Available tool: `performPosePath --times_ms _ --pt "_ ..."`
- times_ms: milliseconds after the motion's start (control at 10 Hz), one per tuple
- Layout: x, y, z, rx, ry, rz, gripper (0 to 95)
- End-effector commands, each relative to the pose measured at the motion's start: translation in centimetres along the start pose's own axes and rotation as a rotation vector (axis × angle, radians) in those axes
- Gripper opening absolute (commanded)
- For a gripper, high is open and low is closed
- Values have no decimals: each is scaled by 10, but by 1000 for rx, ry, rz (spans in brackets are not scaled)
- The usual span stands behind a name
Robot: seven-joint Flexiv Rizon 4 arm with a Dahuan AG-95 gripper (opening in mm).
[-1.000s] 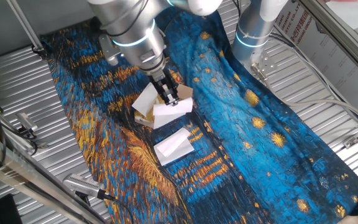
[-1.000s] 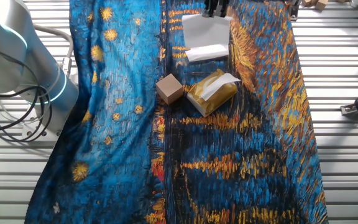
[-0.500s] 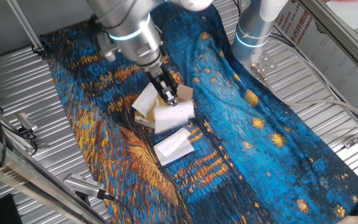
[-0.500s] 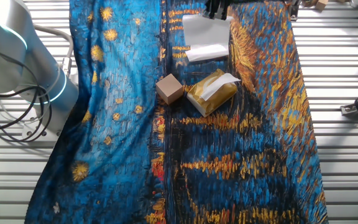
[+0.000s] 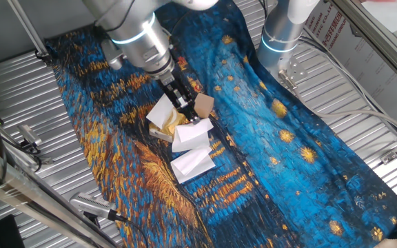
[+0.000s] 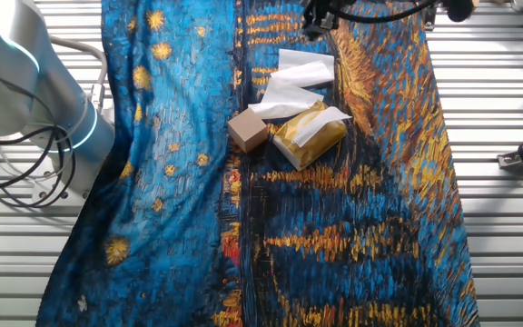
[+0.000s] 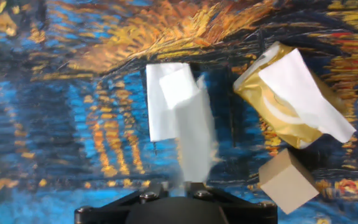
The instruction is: Pull out a napkin
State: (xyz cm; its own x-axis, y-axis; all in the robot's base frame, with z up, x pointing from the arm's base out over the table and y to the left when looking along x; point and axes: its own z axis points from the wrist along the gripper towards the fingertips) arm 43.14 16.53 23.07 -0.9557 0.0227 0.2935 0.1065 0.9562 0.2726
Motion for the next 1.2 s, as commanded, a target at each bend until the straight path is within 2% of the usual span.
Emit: performPosePath --times_ms 100,400,600,700,800,900,1000,1100,1200 --pt "-1 0 1 3 18 15 950" --pt "1 -6 16 11 28 26 950" --pt "-4 -10 21 13 27 8 570" --pt "-4 -10 22 42 25 -4 570" --pt "-4 -10 22 97 25 -18 190" --pt "-4 -10 22 177 26 -40 0" --pt "-3 -10 22 349 29 -87 0" --pt "-3 -10 22 468 35 -129 0" --pt "-3 -10 22 454 32 -124 0"
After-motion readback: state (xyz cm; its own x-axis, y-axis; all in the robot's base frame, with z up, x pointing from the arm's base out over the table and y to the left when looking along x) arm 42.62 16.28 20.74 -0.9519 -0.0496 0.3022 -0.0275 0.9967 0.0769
